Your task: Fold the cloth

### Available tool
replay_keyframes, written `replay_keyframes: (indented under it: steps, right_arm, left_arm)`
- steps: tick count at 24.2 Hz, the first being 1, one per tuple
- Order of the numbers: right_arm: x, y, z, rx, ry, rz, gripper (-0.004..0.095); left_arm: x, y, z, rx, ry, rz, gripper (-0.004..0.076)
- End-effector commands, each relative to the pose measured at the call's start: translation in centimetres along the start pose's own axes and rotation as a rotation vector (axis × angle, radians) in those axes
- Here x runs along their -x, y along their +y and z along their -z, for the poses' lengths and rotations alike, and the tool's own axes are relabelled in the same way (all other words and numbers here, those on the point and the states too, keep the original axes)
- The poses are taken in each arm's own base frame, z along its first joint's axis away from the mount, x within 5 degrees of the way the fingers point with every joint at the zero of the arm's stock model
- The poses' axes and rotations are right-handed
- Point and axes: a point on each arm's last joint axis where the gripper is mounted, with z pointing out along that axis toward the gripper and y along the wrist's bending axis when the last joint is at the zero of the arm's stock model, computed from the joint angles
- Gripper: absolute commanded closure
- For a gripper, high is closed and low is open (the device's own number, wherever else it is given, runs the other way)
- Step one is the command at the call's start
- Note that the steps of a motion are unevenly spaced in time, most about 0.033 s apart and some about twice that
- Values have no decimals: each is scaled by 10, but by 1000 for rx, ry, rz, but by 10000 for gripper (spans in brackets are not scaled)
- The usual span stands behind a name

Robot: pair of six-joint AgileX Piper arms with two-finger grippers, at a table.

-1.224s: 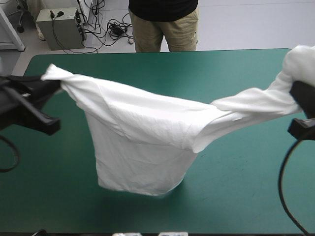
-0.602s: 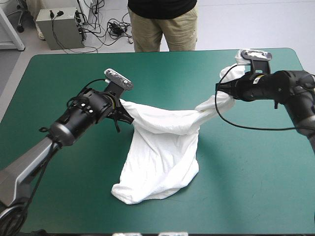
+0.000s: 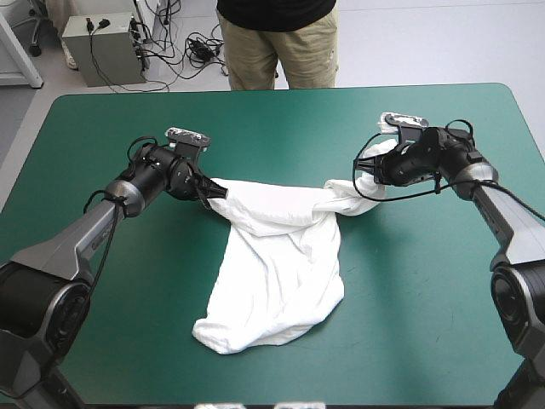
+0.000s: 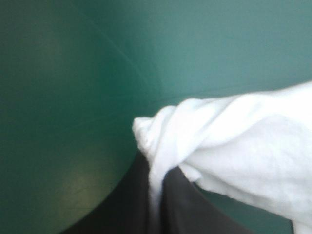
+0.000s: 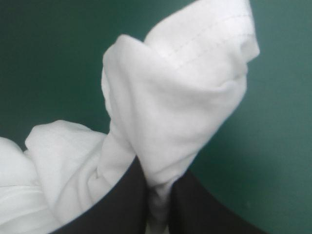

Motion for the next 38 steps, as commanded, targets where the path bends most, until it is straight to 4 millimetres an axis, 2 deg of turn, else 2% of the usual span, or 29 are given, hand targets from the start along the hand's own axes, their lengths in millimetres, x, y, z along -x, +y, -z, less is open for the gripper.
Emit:
replay_keyframes:
  steps: [1, 4, 5, 6, 8, 9, 11, 12, 13, 14, 16, 17, 19, 22, 26, 29, 38]
  right_arm:
    - [11, 7, 22, 43, -83, 13, 657]
    - [10, 10, 26, 54, -38, 11, 402]
    - [10, 10, 28, 55, -26, 21, 359]
    - [13, 12, 35, 50, -1, 40, 327]
    - [16, 14, 46, 38, 19, 70, 327]
    - [20, 15, 55, 22, 11, 94, 327]
    - [23, 17, 81, -9, -24, 141, 357]
    - [22, 19, 101, -12, -58, 150, 387]
    - [21, 21, 112, -11, -72, 155, 396]
    - [14, 22, 133, -18, -77, 168, 397]
    - [4, 24, 159, -27, -75, 183, 397]
    - [0, 25, 172, -25, -87, 183, 398]
    - [-10, 26, 205, -40, -155, 192, 399]
    - [-15, 25, 219, -68, -190, 189, 399]
    - [-17, 23, 225, -88, -197, 181, 399]
    - [-17, 23, 225, -89, -198, 173, 399]
    - [-17, 23, 225, -88, -198, 163, 400]
  left_arm:
    - [14, -2, 23, -38, -102, 4, 645]
    - [12, -8, 25, -95, -66, -58, 431]
    - [12, -8, 28, -108, -48, -71, 365]
    - [16, -8, 36, -111, -17, -75, 223]
    - [20, -4, 48, -99, 20, -77, 159]
    - [23, -2, 57, -93, 34, -83, 154]
    - [31, 2, 89, -88, -8, -104, 160]
    - [34, 5, 118, -89, -84, -96, 161]
    - [33, 7, 129, -88, -101, -94, 162]
    - [26, 10, 154, -80, -119, -97, 174]
    - [10, 14, 183, -84, -102, -94, 190]
    - [4, 14, 191, -92, -97, -91, 197]
    - [-14, 15, 224, -133, -137, -77, 222]
    - [-25, 15, 230, -137, -131, -71, 230]
    - [-40, 10, 226, -197, -95, -30, 231]
    - [-60, -12, 213, -237, -16, -77, 231]
    - [-104, -69, 173, -201, 136, -196, 231]
